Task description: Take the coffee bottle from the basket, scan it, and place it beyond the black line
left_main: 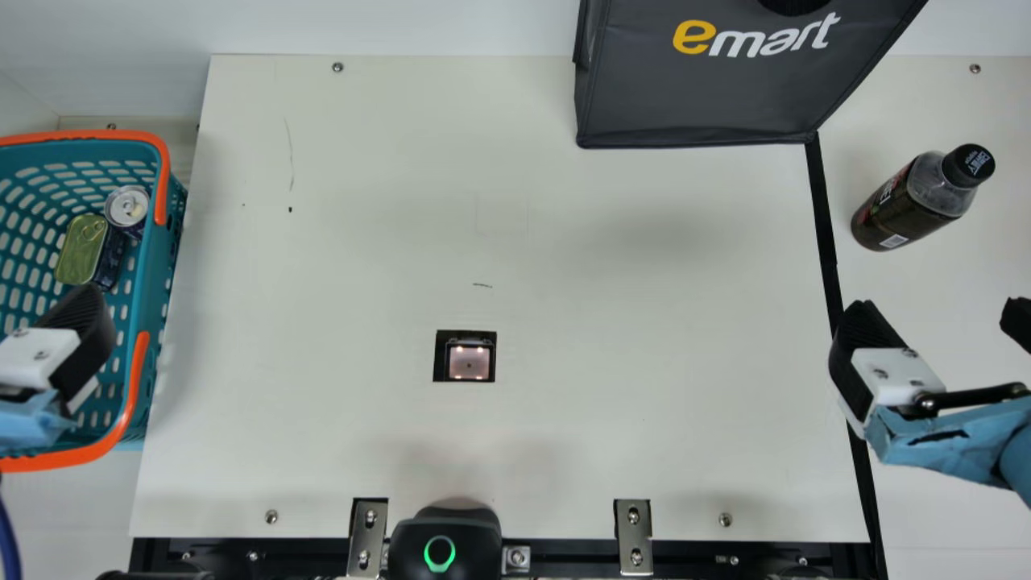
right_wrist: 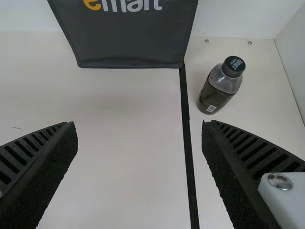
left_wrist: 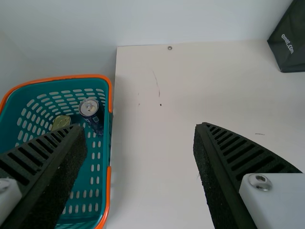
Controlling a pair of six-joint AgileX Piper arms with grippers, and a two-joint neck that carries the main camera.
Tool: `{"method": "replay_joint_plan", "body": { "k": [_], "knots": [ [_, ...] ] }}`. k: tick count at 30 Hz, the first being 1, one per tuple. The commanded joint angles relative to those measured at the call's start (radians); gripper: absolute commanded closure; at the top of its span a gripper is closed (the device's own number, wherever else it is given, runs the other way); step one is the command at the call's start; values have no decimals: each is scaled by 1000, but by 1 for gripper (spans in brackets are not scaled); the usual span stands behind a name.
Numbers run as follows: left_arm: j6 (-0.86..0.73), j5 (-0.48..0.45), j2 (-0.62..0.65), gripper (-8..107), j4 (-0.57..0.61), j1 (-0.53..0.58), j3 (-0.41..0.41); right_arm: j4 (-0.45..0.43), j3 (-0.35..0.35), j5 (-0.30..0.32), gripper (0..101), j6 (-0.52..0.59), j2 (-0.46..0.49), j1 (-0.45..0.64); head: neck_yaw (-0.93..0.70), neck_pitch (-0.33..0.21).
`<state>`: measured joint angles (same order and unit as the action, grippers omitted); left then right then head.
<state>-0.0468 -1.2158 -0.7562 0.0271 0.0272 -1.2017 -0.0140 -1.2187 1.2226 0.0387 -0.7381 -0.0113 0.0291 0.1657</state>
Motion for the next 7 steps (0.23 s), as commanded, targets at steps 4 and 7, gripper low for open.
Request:
{"method": "replay_joint_plan", "body": {
  "k": [4,7],
  "knots": [
    [0,0,0,9,0,0,0,0,0,0,10,0,0,0,-2,-27],
    [0,0,0,9,0,0,0,0,0,0,10,0,0,0,-2,-27]
  ]
}}
